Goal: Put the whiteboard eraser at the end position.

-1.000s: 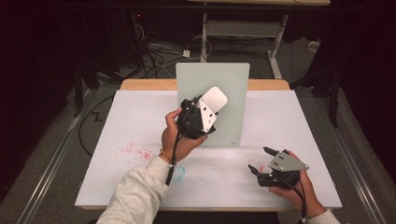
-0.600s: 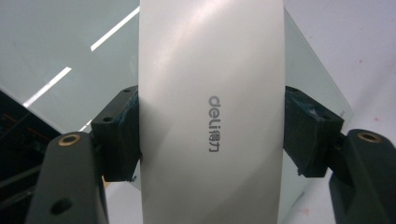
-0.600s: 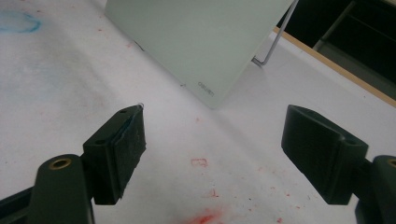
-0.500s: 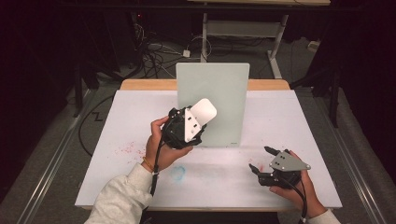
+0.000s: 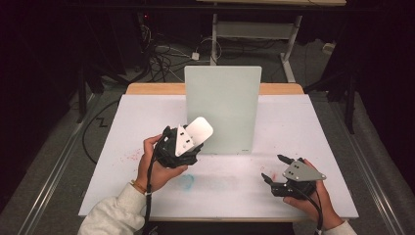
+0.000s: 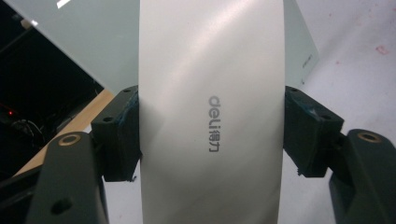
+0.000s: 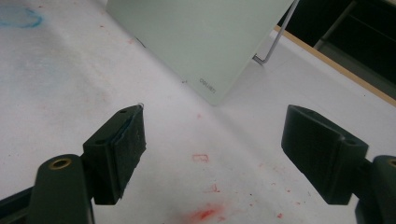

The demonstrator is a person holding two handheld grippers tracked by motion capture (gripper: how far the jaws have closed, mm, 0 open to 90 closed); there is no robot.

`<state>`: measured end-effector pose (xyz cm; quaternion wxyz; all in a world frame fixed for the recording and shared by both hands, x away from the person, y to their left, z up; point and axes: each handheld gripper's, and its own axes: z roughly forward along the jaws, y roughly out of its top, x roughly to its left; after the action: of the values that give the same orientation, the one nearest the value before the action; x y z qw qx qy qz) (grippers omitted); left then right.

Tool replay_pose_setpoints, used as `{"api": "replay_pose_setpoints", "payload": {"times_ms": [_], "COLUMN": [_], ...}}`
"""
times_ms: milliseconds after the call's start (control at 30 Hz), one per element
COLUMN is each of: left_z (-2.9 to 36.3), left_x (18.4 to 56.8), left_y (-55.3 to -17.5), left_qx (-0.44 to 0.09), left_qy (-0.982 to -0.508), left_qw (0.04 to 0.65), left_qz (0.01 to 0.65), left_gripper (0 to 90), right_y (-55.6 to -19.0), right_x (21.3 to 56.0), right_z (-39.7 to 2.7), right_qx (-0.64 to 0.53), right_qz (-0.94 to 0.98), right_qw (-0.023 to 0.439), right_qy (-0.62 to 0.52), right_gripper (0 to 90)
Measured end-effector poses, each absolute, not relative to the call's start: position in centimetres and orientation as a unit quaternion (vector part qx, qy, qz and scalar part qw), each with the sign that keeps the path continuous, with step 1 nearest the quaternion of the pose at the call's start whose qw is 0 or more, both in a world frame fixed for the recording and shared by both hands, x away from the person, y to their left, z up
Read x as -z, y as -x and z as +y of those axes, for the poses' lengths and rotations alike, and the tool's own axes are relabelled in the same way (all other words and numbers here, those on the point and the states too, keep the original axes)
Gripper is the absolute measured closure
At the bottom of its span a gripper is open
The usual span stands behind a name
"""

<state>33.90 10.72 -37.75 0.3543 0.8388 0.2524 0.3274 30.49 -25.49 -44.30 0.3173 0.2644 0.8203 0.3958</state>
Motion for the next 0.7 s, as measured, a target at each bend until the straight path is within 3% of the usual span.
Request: {"api": "replay_pose_setpoints", "payload": {"times_ms": [700], "left_z": [13.2], "left_x": [41.1], "left_y": [-31.0], "left_qx": [-0.262], "left_qy": [-0.837], "left_qw": [0.321], "left_qz": [0.358], "left_gripper": [29.0], "right_y": [-30.3], "right_x": [44.3], "right_z": [-25.4], "right_qx": [-0.394], "right_qz": [0.822], "right_qw": [0.318], "right_qy": [-0.261], "right_gripper": [22.1]}}
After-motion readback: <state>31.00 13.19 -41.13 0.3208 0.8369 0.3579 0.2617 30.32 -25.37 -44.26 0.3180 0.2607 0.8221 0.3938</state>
